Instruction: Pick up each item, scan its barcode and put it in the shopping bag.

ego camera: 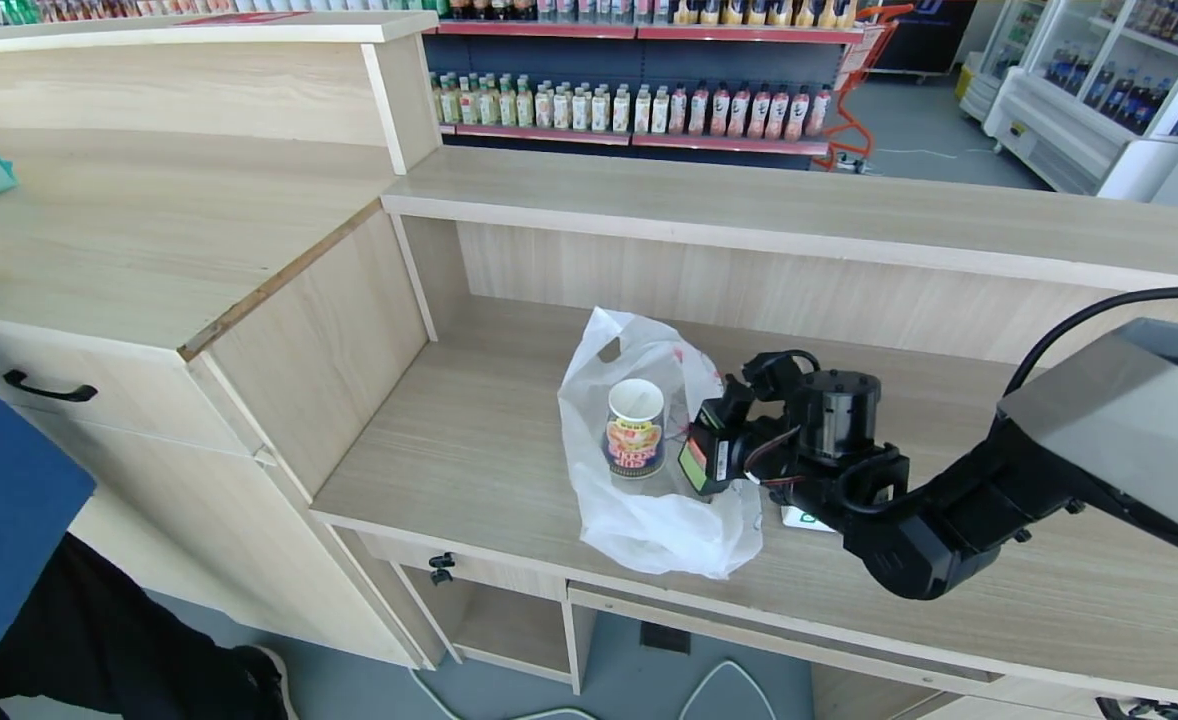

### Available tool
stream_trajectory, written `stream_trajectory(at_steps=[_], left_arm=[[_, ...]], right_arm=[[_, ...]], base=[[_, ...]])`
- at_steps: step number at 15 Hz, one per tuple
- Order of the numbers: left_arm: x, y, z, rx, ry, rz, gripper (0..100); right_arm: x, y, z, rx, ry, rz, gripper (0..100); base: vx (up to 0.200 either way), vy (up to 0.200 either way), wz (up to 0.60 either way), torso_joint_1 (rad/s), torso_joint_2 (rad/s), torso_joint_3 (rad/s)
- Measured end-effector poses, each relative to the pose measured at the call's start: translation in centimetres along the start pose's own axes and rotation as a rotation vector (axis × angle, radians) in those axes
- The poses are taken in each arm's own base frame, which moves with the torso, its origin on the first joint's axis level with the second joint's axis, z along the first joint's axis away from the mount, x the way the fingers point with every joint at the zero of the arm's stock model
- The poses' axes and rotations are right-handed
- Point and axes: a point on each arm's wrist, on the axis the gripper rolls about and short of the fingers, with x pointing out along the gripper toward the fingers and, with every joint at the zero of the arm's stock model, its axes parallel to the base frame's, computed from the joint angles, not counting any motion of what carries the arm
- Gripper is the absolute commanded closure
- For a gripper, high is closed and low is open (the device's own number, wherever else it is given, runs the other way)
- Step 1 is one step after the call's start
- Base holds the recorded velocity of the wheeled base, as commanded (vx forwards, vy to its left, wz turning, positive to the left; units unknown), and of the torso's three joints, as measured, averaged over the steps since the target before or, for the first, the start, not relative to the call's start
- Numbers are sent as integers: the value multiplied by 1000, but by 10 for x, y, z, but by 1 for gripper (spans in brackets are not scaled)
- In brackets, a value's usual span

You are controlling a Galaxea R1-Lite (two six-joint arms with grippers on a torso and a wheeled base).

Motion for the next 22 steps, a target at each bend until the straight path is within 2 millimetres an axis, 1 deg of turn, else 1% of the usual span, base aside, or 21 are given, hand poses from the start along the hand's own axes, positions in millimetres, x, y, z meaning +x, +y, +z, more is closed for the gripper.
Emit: stream_trajectory(at_steps=[5, 9, 14, 20, 22], left_arm=[[0, 0, 0, 0, 0, 0, 0], [0, 0, 0, 0, 0, 0, 0], [0, 0, 0, 0, 0, 0, 0], [0, 0, 0, 0, 0, 0, 0], [0, 0, 0, 0, 0, 0, 0]], right_arm=[[-4, -12, 0, 6, 24, -35, 100], [-6, -12, 3, 3, 17, -33, 100], [-9, -4, 10, 44, -1, 14, 100], [-18, 9, 3, 35, 30, 36, 100], [-19, 11, 1, 32, 34, 13, 100]], base=[[0, 0, 0, 0, 0, 0], [0, 0, 0, 0, 0, 0], [0, 0, 0, 0, 0, 0], [0, 0, 0, 0, 0, 0], [0, 0, 0, 0, 0, 0]])
